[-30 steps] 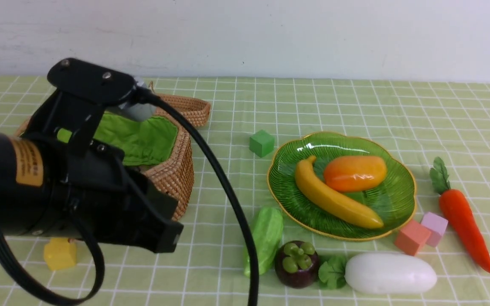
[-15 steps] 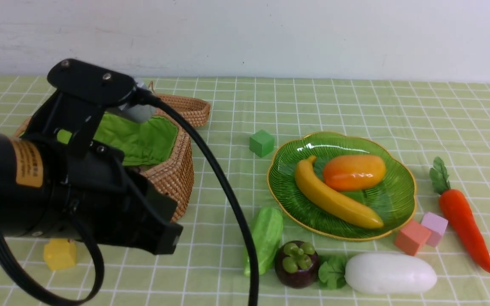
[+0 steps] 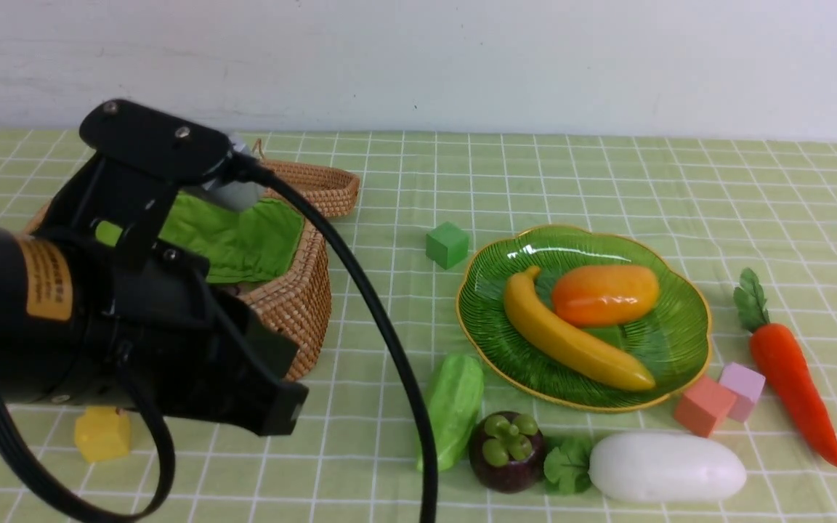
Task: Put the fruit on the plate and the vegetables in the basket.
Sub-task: Take a chayote with your left arm and place it on the basket on the left, then use the right arm to grab a mangosteen and put it into the right plate
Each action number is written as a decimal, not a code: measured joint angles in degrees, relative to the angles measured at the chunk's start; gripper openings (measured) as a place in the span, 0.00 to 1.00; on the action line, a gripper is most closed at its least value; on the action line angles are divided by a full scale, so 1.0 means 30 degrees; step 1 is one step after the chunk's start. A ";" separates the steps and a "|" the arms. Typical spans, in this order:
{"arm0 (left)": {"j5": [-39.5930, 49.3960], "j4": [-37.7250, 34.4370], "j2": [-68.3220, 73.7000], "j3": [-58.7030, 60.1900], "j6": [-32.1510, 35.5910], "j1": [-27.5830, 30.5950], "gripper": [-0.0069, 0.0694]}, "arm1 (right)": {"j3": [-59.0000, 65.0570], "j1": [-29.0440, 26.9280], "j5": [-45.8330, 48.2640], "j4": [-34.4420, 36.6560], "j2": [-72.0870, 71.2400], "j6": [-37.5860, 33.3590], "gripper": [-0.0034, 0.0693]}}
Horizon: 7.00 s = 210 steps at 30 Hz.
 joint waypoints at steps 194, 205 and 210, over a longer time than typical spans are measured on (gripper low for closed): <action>0.4894 0.0782 0.7364 -0.7034 0.4479 -0.2013 0.07 | -0.1619 0.0000 0.0301 0.2357 0.1954 -0.3466 0.37; 0.5204 0.1390 0.5978 -0.6622 0.2572 -0.2016 0.07 | -0.1562 0.0000 0.2199 0.3119 0.3138 -0.1876 0.37; 0.4510 0.1107 0.2063 -0.3820 0.2197 -0.2016 0.07 | -0.1562 0.0539 0.2287 0.4557 0.5554 -0.1764 0.28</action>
